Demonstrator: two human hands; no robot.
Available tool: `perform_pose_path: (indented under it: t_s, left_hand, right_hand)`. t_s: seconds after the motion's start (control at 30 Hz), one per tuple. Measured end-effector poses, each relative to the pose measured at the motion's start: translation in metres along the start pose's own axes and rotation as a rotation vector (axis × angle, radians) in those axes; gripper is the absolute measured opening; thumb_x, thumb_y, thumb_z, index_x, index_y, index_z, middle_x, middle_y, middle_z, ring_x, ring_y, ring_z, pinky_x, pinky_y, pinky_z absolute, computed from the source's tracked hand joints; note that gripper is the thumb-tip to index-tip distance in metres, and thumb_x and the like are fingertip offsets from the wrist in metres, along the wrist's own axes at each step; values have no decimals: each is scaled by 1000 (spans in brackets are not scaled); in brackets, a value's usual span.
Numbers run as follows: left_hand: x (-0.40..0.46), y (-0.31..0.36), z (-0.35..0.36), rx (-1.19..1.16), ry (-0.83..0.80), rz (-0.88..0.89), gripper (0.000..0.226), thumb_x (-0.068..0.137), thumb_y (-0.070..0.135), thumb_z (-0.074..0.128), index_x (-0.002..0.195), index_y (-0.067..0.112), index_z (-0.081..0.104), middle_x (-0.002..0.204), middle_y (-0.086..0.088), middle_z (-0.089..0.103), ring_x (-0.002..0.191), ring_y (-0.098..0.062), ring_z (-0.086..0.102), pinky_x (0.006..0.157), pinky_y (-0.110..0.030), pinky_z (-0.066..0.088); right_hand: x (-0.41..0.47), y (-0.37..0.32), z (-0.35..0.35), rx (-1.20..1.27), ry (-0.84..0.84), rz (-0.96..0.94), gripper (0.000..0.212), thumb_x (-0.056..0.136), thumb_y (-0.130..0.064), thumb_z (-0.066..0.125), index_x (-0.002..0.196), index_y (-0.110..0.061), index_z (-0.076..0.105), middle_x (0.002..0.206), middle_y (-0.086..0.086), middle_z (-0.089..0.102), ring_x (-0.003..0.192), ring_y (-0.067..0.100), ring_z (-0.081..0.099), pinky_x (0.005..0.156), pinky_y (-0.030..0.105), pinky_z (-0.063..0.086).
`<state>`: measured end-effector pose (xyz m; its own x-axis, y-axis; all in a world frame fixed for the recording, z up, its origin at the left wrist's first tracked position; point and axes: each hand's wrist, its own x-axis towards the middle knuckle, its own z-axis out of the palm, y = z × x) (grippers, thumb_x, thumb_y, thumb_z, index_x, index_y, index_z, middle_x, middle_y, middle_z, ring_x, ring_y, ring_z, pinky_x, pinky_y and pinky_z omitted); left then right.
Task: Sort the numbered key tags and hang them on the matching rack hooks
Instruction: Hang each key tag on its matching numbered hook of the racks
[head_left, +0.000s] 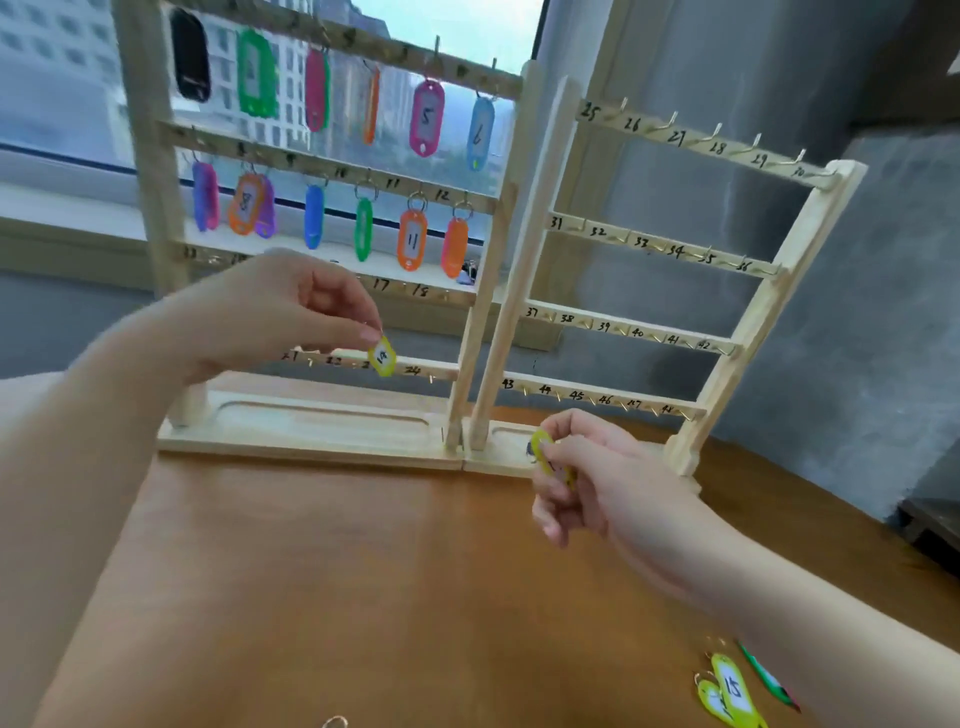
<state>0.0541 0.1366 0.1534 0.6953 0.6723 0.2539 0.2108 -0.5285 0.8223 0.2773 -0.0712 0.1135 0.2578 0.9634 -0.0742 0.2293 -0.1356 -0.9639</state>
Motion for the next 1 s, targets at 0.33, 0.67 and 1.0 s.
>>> perform_pose_path:
  t_s: [0.33,0.67,1.0]
  left_hand:
    - [-29,-32,-88,-64,407,-172,12,79,10,82,88,7,75,61,1,68,62,-12,57,61,-24,48]
    - [-20,-25,-77,131,485,-84,6,84,23,81,86,19,78,75,3,77,68,0,70,71,-18,49]
    - [-4,-30,-61,245,546,21,11,91,27,74,83,20,74,65,6,73,58,2,64,56,-2,43]
  right_hand:
    - [43,-30,69,-61,-125,-124,25,106,-26,50,109,-3,61,61,1,39,51,17,51,52,22,45]
    - [82,-44,105,-164,-155,-100,25,105,-32,53,104,-7,53,57,-2,50,56,19,60,59,30,52]
    - [98,-47,111,-3,-196,-104,25,107,-25,49,85,-13,53,61,2,52,53,21,56,53,29,45]
